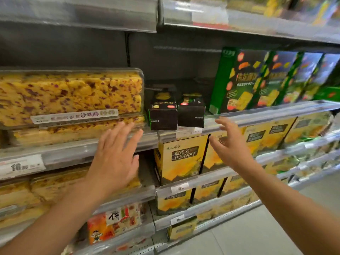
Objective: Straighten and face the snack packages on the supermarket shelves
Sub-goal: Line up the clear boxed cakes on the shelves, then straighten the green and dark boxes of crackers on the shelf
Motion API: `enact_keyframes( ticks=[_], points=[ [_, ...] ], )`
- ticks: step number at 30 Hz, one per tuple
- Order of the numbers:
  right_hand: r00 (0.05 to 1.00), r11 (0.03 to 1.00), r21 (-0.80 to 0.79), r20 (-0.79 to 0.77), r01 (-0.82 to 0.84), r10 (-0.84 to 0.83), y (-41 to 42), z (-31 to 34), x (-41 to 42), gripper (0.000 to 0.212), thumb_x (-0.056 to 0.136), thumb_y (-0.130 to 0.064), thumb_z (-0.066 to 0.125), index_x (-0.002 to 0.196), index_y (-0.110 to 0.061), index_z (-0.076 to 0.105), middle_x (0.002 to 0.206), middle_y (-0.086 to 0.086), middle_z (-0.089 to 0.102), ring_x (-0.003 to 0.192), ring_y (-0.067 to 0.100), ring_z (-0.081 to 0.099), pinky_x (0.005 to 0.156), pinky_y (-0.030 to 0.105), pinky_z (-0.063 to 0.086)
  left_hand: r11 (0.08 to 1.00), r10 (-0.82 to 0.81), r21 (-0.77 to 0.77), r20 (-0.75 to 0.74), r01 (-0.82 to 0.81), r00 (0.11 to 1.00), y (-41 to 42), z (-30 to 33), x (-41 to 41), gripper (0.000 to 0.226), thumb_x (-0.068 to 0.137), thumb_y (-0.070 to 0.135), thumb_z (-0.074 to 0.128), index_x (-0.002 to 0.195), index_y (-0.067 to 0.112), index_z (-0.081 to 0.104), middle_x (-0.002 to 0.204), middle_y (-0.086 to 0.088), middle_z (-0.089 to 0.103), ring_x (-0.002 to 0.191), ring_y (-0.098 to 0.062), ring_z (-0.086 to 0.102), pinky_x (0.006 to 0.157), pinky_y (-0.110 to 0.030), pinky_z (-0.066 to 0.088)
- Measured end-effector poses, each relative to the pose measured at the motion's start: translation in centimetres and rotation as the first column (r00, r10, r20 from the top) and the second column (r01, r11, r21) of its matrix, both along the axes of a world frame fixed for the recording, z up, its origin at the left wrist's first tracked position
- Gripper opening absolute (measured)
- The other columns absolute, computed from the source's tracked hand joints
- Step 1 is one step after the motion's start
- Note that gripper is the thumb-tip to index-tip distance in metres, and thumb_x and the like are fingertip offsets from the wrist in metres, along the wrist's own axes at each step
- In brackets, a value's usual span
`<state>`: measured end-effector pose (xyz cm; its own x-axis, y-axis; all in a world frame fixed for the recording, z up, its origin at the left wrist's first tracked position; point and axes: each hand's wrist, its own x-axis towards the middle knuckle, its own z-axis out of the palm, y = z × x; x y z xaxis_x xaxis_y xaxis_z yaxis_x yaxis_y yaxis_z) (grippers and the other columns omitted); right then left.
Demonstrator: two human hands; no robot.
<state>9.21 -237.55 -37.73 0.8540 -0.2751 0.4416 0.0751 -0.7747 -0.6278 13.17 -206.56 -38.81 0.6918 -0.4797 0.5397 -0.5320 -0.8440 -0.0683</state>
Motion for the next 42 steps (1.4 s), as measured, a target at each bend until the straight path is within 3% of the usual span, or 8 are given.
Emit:
enact_keyframes(
  ticks=[8, 15, 20, 24, 31, 37, 40, 42],
  points=[
    [0.975, 0.933, -0.283, -0.062, -0.221, 0.212, -3.9, -0.3, 5.4, 0.071, 0.088, -0.034, 0.065, 0.149, -0.025, 0.028, 0.152, -0.007, 0.032, 0.139, 0.013, 0.03, 0.109, 0.027, 0.023, 0.948, 0.286, -0.127, -0.062, -0.291, 0.956, -4.2, -0.8, -1.0, 0.069, 0.075, 0.012, 0.077, 0.137, 0.0, 0.049, 0.141, -0.023, 0.043, 0.138, -0.039, 0.03, 0.11, -0.06, 0.027],
    [0.96, 0.917, -0.294, -0.003, -0.269, 0.281, -4.7, 0.0, 6.2, 0.07, 0.084, -0.033, 0.069, 0.144, -0.026, 0.034, 0.142, -0.008, 0.039, 0.13, 0.01, 0.04, 0.1, 0.022, 0.032, 0.915, 0.352, -0.178, -0.092, -0.363, 0.932, -5.1, -0.2, -1.6, 0.064, 0.082, 0.015, 0.071, 0.14, 0.007, 0.045, 0.144, -0.012, 0.039, 0.138, -0.031, 0.032, 0.107, -0.055, 0.034],
    [0.932, 0.9, -0.31, 0.093, -0.306, 0.349, -3.5, 2.2, 6.7, 0.094, 0.074, -0.039, 0.08, 0.147, -0.028, 0.022, 0.15, -0.012, 0.025, 0.136, 0.008, 0.022, 0.105, 0.022, 0.021, 0.898, 0.395, -0.16, -0.117, -0.41, 0.911, -5.4, 0.0, -1.8, 0.063, 0.085, 0.022, 0.068, 0.142, 0.013, 0.043, 0.147, -0.006, 0.034, 0.139, -0.026, 0.028, 0.11, -0.051, 0.032],
    [0.886, 0.817, -0.443, 0.097, -0.368, 0.452, -2.5, 3.8, 7.1, 0.094, 0.069, -0.036, 0.084, 0.145, -0.026, 0.03, 0.149, -0.007, 0.033, 0.138, 0.014, 0.023, 0.114, 0.033, 0.022, 0.895, 0.399, -0.149, -0.152, -0.42, 0.904, -5.4, 0.3, -2.1, 0.063, 0.087, 0.028, 0.064, 0.145, 0.017, 0.04, 0.15, -0.001, 0.027, 0.141, -0.02, 0.021, 0.113, -0.048, 0.028],
    [0.854, 0.792, -0.466, 0.133, -0.394, 0.503, -3.3, 5.5, 6.0, 0.076, 0.071, -0.02, 0.082, 0.138, -0.02, 0.047, 0.138, -0.001, 0.052, 0.131, 0.019, 0.043, 0.109, 0.041, 0.039, 0.91, 0.239, -0.3, -0.183, -0.286, 0.954, -5.2, 2.2, -3.2, 0.065, 0.09, 0.026, 0.062, 0.148, 0.025, 0.033, 0.147, 0.004, 0.03, 0.138, -0.014, 0.025, 0.113, -0.041, 0.024],
    [0.859, 0.86, -0.255, 0.155, -0.443, 0.488, -4.2, 11.1, 2.2, 0.087, 0.066, -0.067, 0.061, 0.139, -0.025, 0.04, 0.123, -0.009, 0.06, 0.11, 0.011, 0.056, 0.088, 0.035, 0.054, 0.883, 0.017, -0.469, 0.063, 0.014, 0.998, -7.7, 7.6, -4.6, 0.052, 0.088, 0.032, 0.056, 0.138, 0.024, 0.044, 0.13, 0.024, 0.033, 0.126, 0.007, 0.028, 0.104, -0.018, 0.024],
    [0.811, 0.833, -0.267, 0.219, -0.485, 0.543, -4.1, 14.1, -0.3, 0.089, 0.063, -0.072, 0.057, 0.137, -0.025, 0.045, 0.113, -0.02, 0.061, 0.101, 0.0, 0.057, 0.078, 0.015, 0.051, 0.858, -0.149, -0.5, -0.023, 0.117, 0.989, -9.7, 10.5, -4.7, 0.066, 0.087, 0.047, 0.062, 0.144, 0.038, 0.031, 0.131, 0.042, 0.024, 0.127, 0.02, 0.021, 0.097, -0.01, 0.026],
    [0.755, 0.809, -0.233, 0.289, -0.54, 0.588, -3.7, 16.4, -1.7, 0.077, 0.067, -0.068, 0.064, 0.132, -0.029, 0.05, 0.106, -0.027, 0.063, 0.098, -0.006, 0.058, 0.077, 0.008, 0.047, 0.814, -0.271, -0.559, -0.129, 0.156, 0.954, -11.0, 12.4, -4.5, 0.081, 0.079, 0.058, 0.068, 0.145, 0.042, 0.023, 0.142, 0.038, 0.026, 0.133, 0.013, 0.026, 0.106, -0.021, 0.032]
  ],
)
